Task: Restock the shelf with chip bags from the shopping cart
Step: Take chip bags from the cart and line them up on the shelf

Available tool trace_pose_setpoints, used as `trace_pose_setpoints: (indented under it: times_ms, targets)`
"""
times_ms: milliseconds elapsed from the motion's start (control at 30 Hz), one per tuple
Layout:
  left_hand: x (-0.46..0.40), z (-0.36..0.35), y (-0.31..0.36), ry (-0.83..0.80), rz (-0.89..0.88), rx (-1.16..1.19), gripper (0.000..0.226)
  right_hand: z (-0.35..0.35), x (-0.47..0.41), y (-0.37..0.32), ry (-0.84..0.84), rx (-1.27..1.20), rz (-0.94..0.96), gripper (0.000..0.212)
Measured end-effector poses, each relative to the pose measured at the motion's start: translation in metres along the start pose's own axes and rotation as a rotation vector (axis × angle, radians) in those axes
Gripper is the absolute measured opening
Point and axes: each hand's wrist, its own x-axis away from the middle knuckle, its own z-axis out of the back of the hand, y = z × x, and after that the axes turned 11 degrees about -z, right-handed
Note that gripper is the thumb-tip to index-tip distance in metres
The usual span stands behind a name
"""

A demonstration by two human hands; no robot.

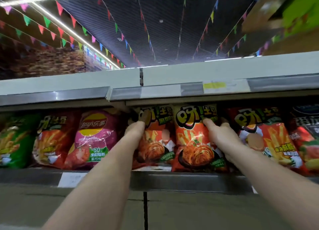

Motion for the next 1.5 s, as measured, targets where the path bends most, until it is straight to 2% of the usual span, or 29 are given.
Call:
trace_pose_setpoints:
  times_ms: [133,267,400,500,667,767,900,967,1000,1067,1200,1333,1400,1500]
  targets:
    - [-0.009,0.001,-0.016,-0.172,-0.043,0.219,0.078,-0.001,-0.002,0.002,0.042,0.012,-0.025,0.072]
    - [-0.011,-0.003,-0.019,-0.306,0.012,0.396,0.076,-0.003,-0.005,0.004,-0.003,-0.027,-0.039,0.077]
    - [-0.017,-0.006,-0.027,-0.358,0.075,0.382,0.102,-0.003,-0.009,0.007,-0.057,-0.039,-0.034,0.076]
    - [-0.012,-0.008,-0.024,-0.403,0.093,0.353,0.109,0.001,-0.012,0.009,-0.071,-0.029,-0.037,0.077]
    - [0.002,-0.016,-0.011,-0.495,0.069,0.299,0.084,0.008,-0.013,0.011,-0.049,-0.021,-0.025,0.072]
    - [0.007,-0.018,-0.008,-0.495,0.059,0.302,0.070,0.008,-0.014,0.011,-0.018,-0.027,0.005,0.060]
    - [0.010,-0.022,-0.012,-0.465,0.058,0.275,0.105,0.007,-0.012,0.014,0.001,-0.051,0.033,0.050]
    - [0.014,-0.023,-0.010,-0.387,0.092,0.252,0.120,0.009,-0.009,0.015,0.023,-0.057,0.052,0.051]
    - [0.018,-0.023,-0.007,-0.334,0.106,0.235,0.118,0.009,-0.008,0.014,0.030,-0.051,0.056,0.054]
    - [0.024,-0.023,-0.003,-0.201,0.091,0.187,0.097,0.012,-0.003,0.012,0.055,-0.013,0.076,0.059]
    - [0.028,-0.022,0.004,0.026,-0.081,-0.010,0.085,0.018,0.007,0.004,0.157,0.136,0.238,0.059]
    - [0.058,-0.028,0.020,0.174,-0.379,-0.394,0.058,0.025,0.014,0.005,0.257,0.284,0.451,0.058]
    - [0.074,-0.040,0.030,0.105,-0.579,-0.530,0.052,0.026,0.016,0.008,0.271,0.377,0.538,0.055]
    - [0.087,-0.062,0.038,-0.145,-0.769,-0.663,0.054,0.024,0.013,0.012,0.270,0.619,0.641,0.061]
